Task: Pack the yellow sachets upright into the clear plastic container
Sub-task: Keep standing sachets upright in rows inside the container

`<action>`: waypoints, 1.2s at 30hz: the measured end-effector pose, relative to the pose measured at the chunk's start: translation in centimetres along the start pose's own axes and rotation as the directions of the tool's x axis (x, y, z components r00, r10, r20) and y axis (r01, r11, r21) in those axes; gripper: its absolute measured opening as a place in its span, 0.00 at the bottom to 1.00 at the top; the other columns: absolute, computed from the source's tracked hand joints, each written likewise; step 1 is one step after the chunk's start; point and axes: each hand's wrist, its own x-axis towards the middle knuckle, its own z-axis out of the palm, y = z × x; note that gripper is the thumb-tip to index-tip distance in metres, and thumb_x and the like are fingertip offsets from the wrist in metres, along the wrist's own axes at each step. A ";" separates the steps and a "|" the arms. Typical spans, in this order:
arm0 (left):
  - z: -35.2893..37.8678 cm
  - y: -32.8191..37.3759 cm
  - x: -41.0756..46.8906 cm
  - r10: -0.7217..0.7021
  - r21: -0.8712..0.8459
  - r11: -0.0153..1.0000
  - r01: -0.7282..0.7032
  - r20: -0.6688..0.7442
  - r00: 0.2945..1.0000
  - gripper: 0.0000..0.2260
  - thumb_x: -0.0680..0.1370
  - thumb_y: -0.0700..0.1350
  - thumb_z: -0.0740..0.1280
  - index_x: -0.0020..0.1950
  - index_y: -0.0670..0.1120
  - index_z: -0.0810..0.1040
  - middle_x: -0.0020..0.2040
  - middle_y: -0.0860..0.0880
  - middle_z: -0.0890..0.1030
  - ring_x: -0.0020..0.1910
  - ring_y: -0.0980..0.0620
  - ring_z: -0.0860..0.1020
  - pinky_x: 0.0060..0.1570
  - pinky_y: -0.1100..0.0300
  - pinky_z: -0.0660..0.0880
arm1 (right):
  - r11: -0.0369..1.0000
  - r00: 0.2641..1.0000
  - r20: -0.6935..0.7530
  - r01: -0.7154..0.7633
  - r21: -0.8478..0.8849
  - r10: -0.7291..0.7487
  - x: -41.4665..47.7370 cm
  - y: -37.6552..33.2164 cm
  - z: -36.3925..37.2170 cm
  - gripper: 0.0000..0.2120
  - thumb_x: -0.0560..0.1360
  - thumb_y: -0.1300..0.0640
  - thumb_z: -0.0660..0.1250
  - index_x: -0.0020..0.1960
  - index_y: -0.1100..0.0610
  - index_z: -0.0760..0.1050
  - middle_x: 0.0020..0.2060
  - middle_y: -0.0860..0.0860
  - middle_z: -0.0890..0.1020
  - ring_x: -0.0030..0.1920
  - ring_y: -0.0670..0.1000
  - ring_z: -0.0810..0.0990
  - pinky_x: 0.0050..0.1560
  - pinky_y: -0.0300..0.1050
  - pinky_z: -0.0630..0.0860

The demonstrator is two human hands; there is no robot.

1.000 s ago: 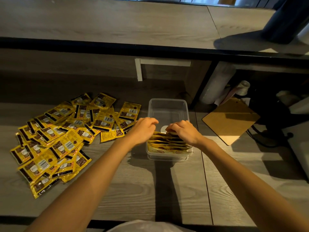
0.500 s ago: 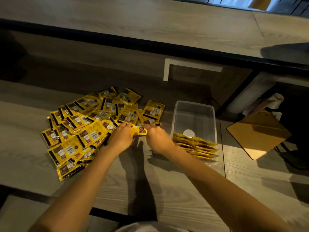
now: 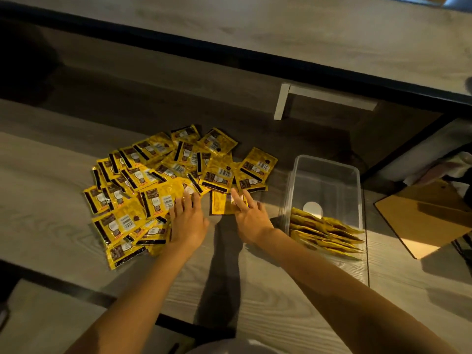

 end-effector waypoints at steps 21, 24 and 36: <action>2.6 -0.8 -4.2 0.177 0.121 0.976 -0.183 0.055 0.983 0.42 0.71 0.64 0.64 0.76 0.46 0.52 0.75 0.46 0.56 0.71 0.46 0.60 0.67 0.53 0.62 | 0.959 0.981 -0.127 -0.113 0.260 0.150 -3.0 -1.0 0.1 0.21 0.77 0.62 0.56 0.69 0.61 0.58 0.61 0.64 0.74 0.60 0.66 0.73 0.55 0.54 0.72; 1.7 0.0 -4.2 0.199 0.059 0.978 -0.199 0.012 0.980 0.25 0.76 0.48 0.62 0.72 0.45 0.61 0.70 0.44 0.67 0.67 0.44 0.67 0.63 0.53 0.67 | 0.829 0.953 -0.154 -0.139 0.542 0.260 -3.1 -0.7 -1.1 0.13 0.79 0.59 0.55 0.60 0.63 0.70 0.55 0.64 0.79 0.56 0.65 0.77 0.50 0.53 0.73; -8.8 5.0 -2.3 -0.038 -0.741 0.651 -0.164 -0.247 0.968 0.05 0.78 0.41 0.63 0.45 0.42 0.77 0.40 0.46 0.79 0.43 0.45 0.78 0.35 0.57 0.71 | 0.109 0.843 -0.157 0.118 0.987 0.515 -5.7 3.6 -7.7 0.12 0.78 0.55 0.60 0.55 0.60 0.77 0.50 0.52 0.81 0.48 0.49 0.79 0.43 0.42 0.76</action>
